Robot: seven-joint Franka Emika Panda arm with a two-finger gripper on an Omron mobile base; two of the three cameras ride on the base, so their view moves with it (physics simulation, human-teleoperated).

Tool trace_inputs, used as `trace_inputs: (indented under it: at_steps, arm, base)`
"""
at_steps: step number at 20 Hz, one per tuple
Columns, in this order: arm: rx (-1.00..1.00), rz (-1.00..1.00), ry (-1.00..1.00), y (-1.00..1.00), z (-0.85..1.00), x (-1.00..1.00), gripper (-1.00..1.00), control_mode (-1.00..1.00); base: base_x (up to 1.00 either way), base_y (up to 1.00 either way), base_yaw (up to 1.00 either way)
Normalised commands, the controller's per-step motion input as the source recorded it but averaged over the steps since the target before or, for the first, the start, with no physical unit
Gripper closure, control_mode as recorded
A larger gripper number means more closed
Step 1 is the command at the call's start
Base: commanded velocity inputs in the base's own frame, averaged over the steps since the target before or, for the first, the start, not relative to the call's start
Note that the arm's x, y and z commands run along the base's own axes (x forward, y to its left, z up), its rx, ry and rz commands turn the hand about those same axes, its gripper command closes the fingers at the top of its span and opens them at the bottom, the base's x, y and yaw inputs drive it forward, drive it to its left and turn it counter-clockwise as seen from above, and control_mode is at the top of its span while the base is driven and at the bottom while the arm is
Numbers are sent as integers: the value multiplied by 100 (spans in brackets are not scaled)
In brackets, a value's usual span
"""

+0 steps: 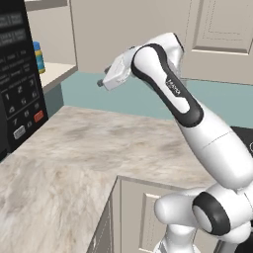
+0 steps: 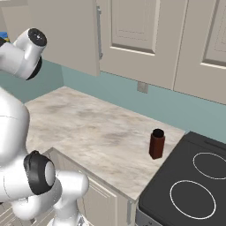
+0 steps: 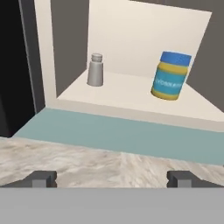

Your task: Collect the paprika, mayonnaise, and shaker from the cabinet and place them next to the stove.

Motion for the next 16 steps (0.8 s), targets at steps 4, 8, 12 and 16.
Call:
trace_inputs:
  at_steps: [4,8,12,16]
  arm:
    - [7,0,8,-20,0,31,-100,-100]
    - [6,0,12,-5,4,50,-100,-100]
    - [4,0,12,0,16,58,-100,-100]
    - [2,0,10,0,21,54,-100,-100]
  base:
    - [0,0,0]
    - [0,0,0]
    - [0,0,0]
    - [0,0,0]
